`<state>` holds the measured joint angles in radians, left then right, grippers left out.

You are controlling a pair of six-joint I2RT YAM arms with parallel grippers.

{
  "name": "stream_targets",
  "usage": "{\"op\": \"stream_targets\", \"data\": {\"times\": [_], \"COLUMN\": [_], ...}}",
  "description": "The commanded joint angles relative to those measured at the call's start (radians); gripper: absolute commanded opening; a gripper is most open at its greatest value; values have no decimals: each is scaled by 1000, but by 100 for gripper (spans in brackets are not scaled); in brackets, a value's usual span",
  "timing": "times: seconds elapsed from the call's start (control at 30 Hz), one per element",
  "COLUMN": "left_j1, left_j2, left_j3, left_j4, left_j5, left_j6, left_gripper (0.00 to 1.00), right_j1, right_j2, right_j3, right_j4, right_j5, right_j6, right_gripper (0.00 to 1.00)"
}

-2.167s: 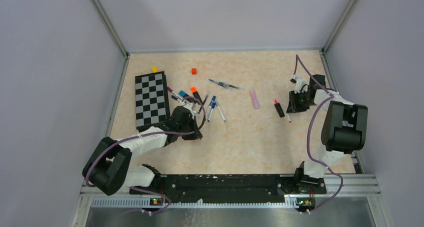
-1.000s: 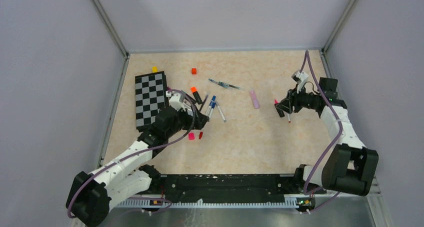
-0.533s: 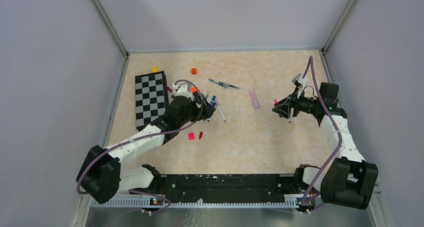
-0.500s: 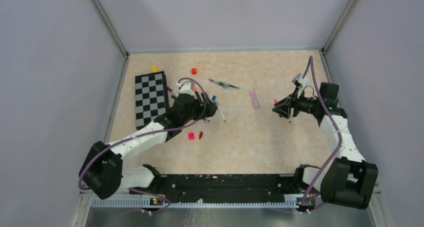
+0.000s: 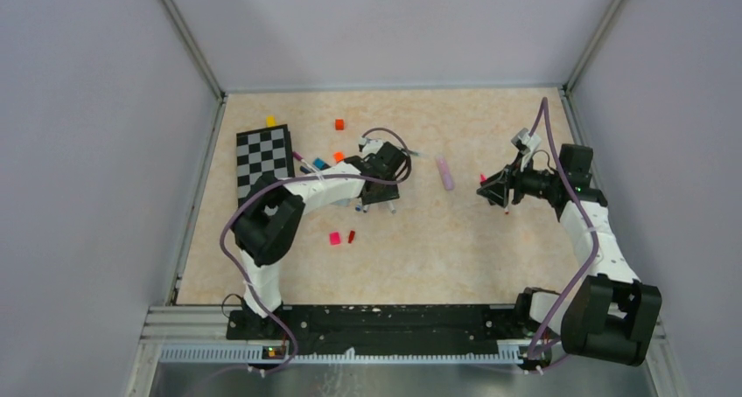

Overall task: Open the pen caps
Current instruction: Pick up the pen from the center of the board.

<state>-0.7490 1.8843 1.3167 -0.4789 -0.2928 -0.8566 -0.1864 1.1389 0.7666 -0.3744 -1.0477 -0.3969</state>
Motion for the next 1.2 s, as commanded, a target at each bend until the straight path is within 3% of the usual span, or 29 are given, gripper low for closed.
{"op": "stream_targets", "data": {"times": [0.0,0.33,0.67,1.1,1.17], "left_j1": [-7,-7,-7,-18,-27], "left_j2": [41,135,193,200,164], "left_j3": [82,146,189,231,210], "left_j4": [-83,-78,-124,-162,-126], "left_j5": [-31,-4,-16,15,19], "left_j6": [-5,36,73,215,235], "left_gripper": [57,49,34,0,0], "right_j1": [-2,-2,-1,19,36], "right_j2": [1,10,16,31,46], "right_j3": [26,25,26,25,20], "right_j4": [36,34,32,35,47], "right_j5": [-4,-2,-3,-26,-52], "right_j6": [-3,-5,-7,11,31], "right_gripper": [53,53,53,53,53]}}
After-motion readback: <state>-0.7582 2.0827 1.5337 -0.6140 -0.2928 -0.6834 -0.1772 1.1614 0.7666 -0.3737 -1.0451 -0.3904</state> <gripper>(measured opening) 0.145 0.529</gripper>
